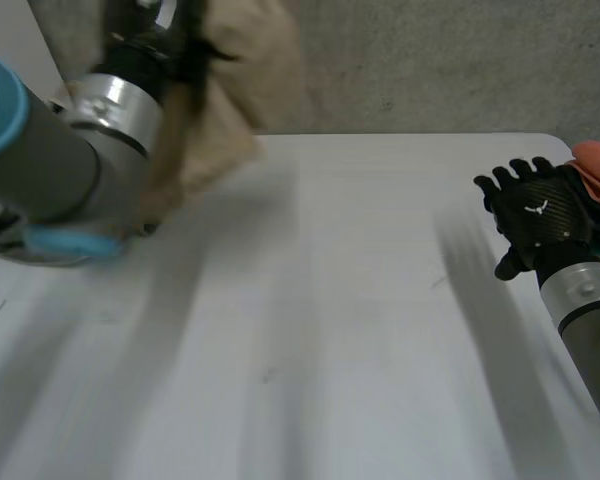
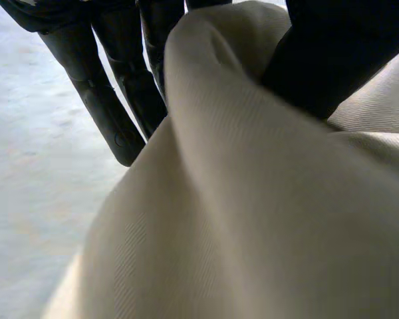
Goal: Fold the laundry.
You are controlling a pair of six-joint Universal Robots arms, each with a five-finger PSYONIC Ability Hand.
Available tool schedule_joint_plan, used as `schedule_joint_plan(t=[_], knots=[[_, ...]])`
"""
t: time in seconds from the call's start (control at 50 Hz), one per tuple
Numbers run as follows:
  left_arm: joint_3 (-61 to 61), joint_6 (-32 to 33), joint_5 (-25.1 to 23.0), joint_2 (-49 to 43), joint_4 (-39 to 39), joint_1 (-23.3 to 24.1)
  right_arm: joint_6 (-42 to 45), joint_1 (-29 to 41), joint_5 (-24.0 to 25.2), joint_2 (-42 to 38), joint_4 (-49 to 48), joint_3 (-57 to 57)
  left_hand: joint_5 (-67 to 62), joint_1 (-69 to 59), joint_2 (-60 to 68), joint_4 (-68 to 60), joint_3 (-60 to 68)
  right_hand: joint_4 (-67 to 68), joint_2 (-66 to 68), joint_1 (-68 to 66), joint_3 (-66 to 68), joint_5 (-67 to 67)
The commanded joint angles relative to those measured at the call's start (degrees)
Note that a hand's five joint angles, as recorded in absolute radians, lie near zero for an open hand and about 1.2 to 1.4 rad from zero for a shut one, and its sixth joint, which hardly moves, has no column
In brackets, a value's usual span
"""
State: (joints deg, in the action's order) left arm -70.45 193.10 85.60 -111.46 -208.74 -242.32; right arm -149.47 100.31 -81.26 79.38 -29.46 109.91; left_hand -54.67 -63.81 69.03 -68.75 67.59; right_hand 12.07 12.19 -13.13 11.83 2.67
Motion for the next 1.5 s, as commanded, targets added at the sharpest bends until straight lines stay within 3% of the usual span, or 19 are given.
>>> schedule_joint_plan(t=[0.02,0.1,0.12,0.14,0.16,0.26,0.32,0.4,0.56,0.68,0.8,0.98,1.22,1.26,1.28,1.3,1.38,1.44,1.5], knots=[[-9.4,-1.6,0.4,-1.1,2.6,14.0,-0.2,-0.2,-0.8,1.6,1.4,-0.6,-15.3,-16.2,11.0,-11.2,12.4,-2.1,-2.2,3.1,-1.8,-2.7],[-9.5,-1.6,1.1,-10.6,3.8,19.1,-0.2,-0.5,-1.4,1.8,2.2,-0.8,-15.3,-16.2,11.0,-11.2,12.4,-2.1,-2.2,3.1,-1.8,-2.7],[-9.0,-1.4,1.6,-13.0,4.8,20.0,-0.2,-0.6,-1.3,1.8,2.4,-0.8,9.1,8.3,-13.5,13.2,-12.0,-2.1,-2.2,3.1,-1.8,-2.7],[-8.6,-1.3,1.9,-14.2,5.7,20.3,-0.2,-0.6,-1.4,1.8,2.5,-0.8,22.4,21.5,-26.7,26.4,-25.3,-2.1,-2.2,3.1,-1.8,-2.7],[-7.4,-0.9,2.6,-15.6,7.6,20.7,-0.3,-0.6,-1.4,1.7,2.7,-0.8,43.8,42.9,-48.2,47.9,-46.7,-2.1,-2.2,3.1,-1.8,-2.7],[-5.4,-0.4,4.8,-14.0,13.3,20.2,-0.5,-0.6,-1.4,1.7,2.9,-0.9,49.9,49.0,-54.3,54.0,-52.8,-2.1,-2.2,3.1,-1.8,-2.7],[-6.4,-0.8,6.6,-7.1,15.1,18.1,-0.5,-0.6,-1.4,1.9,3.0,-0.8,50.1,49.2,-54.4,54.2,-53.0,-2.1,-2.2,3.1,-1.8,-2.7],[-13.6,-0.8,9.2,3.7,16.3,13.9,-0.6,-0.1,-1.4,3.3,5.5,-0.9,49.2,48.4,-53.6,53.3,-52.2,-2.1,-2.2,3.1,-1.8,-2.7],[-33.0,0.8,9.3,17.3,17.6,13.7,-1.9,0.4,-1.2,4.2,16.8,-4.1,42.0,41.2,-46.4,46.1,-44.9,-2.1,-2.2,3.1,-1.8,-2.7],[-44.1,4.1,9.2,20.3,17.6,13.1,-4.1,2.5,-0.3,4.2,26.0,-6.4,36.0,35.1,-40.3,40.0,-38.9,-2.1,-2.2,3.1,-1.8,-2.7],[-50.9,10.6,8.5,19.5,17.3,10.0,-6.0,5.4,0.7,4.0,27.3,-6.5,34.9,34.1,-39.3,39.0,-37.9,-2.1,-2.2,3.1,-1.8,-2.7],[-52.4,12.6,1.1,13.6,11.6,8.1,-5.9,6.1,0.2,3.3,26.1,-5.7,27.0,26.2,-31.4,31.1,-30.0,-2.1,-2.2,3.1,-1.8,-2.7],[-50.7,12.8,0.6,6.2,6.0,7.4,-5.3,6.0,0.0,3.2,24.4,-4.7,22.0,21.1,-26.4,26.1,-24.9,-2.1,-2.2,3.1,-1.8,-2.7],[-50.0,12.9,0.6,4.7,5.8,7.5,-5.3,6.0,0.0,3.2,24.2,-4.7,11.3,10.4,-15.6,15.4,-14.2,-2.1,-2.2,3.1,-1.8,-2.7],[-49.2,13.1,0.9,4.1,5.5,7.4,-5.2,5.9,-0.1,3.2,24.0,-4.7,-9.6,-10.5,5.2,-5.5,6.7,-2.1,-2.2,3.1,-1.8,-2.7],[-48.7,13.1,1.1,4.1,5.1,7.4,-5.3,5.8,-0.1,3.2,23.9,-4.7,-15.3,-16.1,10.9,-11.2,12.4,-2.1,-2.2,3.1,-1.8,-2.7],[-46.5,13.1,3.7,4.8,1.3,5.8,-5.3,5.6,-0.1,3.3,23.7,-4.7,-15.3,-16.2,11.0,-11.2,12.4,-2.1,-2.2,3.1,-1.8,-2.7],[-43.7,13.2,9.2,9.2,-5.0,3.0,-5.6,5.5,0.0,3.4,23.6,-4.8,-15.3,-16.2,11.0,-11.2,12.4,-2.1,-2.2,3.1,-1.8,-2.7],[-37.9,13.9,12.7,12.7,-12.8,-2.3,-5.8,5.5,-0.1,3.6,23.4,-4.9,-15.3,-16.2,11.0,-11.2,12.4,-2.1,-2.2,3.1,-1.8,-2.7]])
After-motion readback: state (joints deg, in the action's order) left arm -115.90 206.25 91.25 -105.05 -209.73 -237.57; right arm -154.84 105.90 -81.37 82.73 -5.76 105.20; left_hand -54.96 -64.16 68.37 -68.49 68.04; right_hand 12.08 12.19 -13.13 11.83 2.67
